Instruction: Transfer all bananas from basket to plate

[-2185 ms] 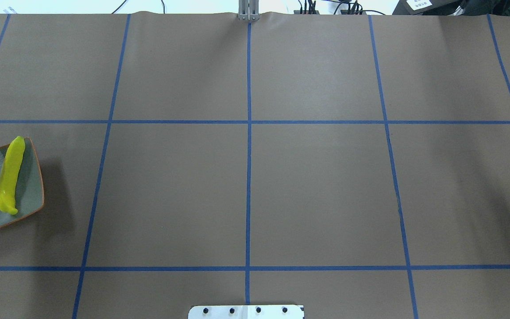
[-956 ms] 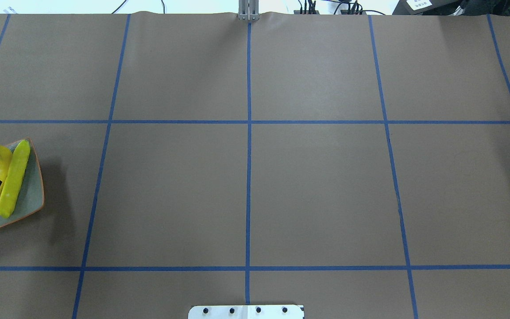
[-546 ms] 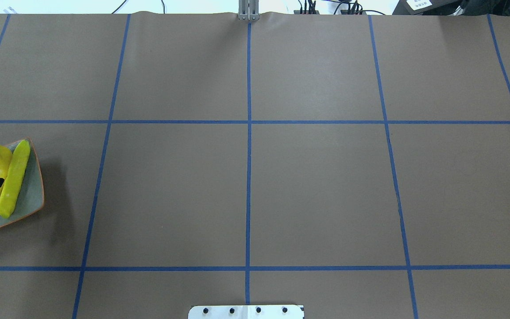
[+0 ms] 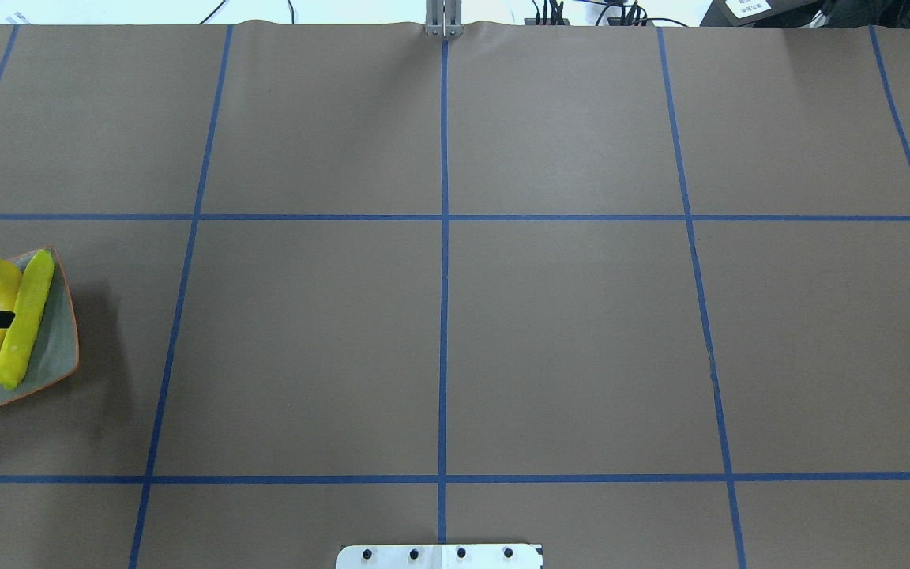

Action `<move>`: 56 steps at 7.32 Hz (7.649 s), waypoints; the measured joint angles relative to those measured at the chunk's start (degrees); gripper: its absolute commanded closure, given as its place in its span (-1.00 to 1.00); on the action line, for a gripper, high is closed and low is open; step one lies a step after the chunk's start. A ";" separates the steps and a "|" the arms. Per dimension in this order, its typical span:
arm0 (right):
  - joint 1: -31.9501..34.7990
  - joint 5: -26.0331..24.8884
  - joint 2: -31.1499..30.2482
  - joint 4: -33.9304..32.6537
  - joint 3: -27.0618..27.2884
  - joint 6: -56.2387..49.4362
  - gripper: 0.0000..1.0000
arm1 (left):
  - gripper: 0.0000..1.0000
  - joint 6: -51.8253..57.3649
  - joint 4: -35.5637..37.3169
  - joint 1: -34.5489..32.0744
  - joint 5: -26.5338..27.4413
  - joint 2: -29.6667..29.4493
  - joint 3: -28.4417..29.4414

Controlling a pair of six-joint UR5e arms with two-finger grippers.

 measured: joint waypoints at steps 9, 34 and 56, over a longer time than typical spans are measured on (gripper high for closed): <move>-4.35 -1.39 0.10 9.58 -5.23 9.73 1.00 | -1.00 0.08 -0.09 -0.04 0.19 -0.96 0.24; -48.79 -11.02 38.33 13.71 27.86 99.56 1.00 | -1.00 -42.36 -1.81 16.57 0.10 -42.70 -1.48; -33.86 -10.89 15.71 1.43 30.73 63.30 -1.00 | 1.00 -6.62 -2.07 -3.51 -0.17 2.53 -8.53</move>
